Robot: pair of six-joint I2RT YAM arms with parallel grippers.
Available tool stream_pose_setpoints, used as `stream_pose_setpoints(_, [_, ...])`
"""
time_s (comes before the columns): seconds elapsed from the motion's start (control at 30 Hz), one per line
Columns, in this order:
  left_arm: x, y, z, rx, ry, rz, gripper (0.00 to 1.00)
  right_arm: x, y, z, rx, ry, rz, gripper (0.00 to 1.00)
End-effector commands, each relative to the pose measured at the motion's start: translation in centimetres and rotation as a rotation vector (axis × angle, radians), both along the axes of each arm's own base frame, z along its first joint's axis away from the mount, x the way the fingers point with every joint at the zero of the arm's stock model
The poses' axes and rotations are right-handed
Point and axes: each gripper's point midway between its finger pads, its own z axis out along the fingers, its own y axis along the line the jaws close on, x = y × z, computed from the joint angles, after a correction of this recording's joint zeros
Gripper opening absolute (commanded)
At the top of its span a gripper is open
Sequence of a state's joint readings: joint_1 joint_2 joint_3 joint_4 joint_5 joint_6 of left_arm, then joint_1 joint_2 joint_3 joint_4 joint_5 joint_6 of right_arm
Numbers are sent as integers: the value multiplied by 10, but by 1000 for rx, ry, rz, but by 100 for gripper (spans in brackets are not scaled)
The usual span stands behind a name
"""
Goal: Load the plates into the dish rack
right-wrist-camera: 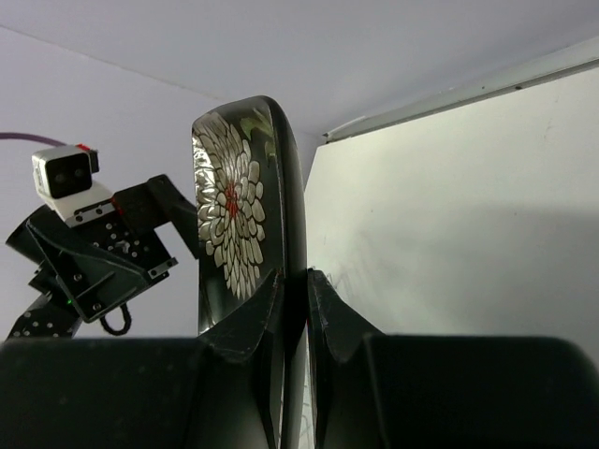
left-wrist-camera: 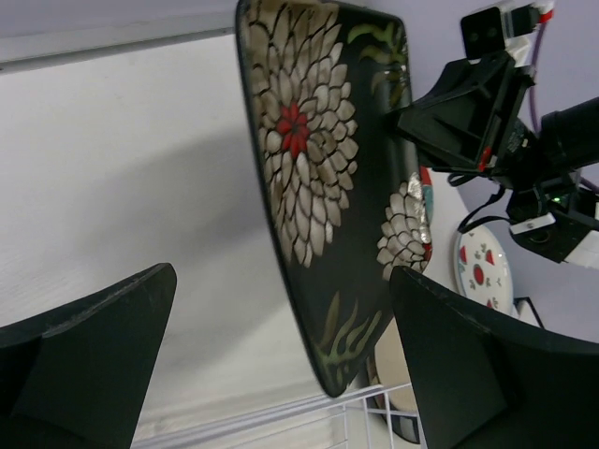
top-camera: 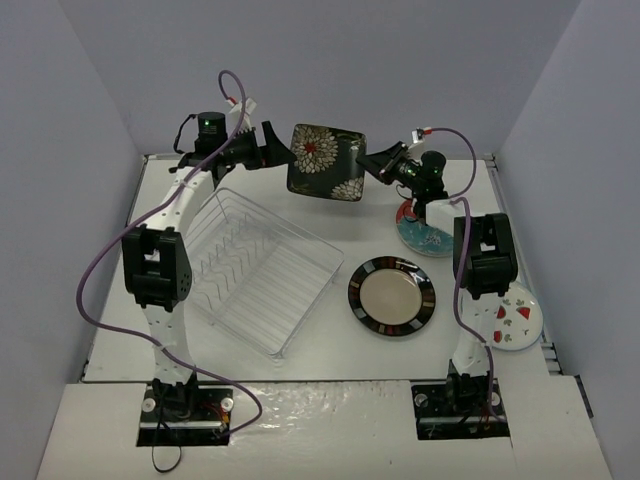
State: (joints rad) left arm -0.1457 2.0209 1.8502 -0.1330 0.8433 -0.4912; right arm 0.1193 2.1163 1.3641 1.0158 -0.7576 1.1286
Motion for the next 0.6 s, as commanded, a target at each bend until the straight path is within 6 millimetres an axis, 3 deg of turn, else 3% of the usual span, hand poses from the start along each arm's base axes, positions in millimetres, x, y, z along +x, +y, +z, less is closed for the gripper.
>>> stream_pose_setpoints(0.0, [-9, -23, 82, -135, -228, -136, 97, -33, 12, 108, 72, -288, 84, 0])
stream_pose_setpoints(0.23, [-9, -36, 83, -164, -232, -199, 96, -45, 25, 114, 67, -302, 131, 0])
stream_pose_setpoints(0.4, [-11, -42, 81, -206, -213, -250, 71, -51, 26, 119, 69, -316, 136, 0])
stream_pose_setpoints(0.57, [-14, -45, 78, -223, -209, -261, 68, -56, 28, 127, 93, -333, 150, 0])
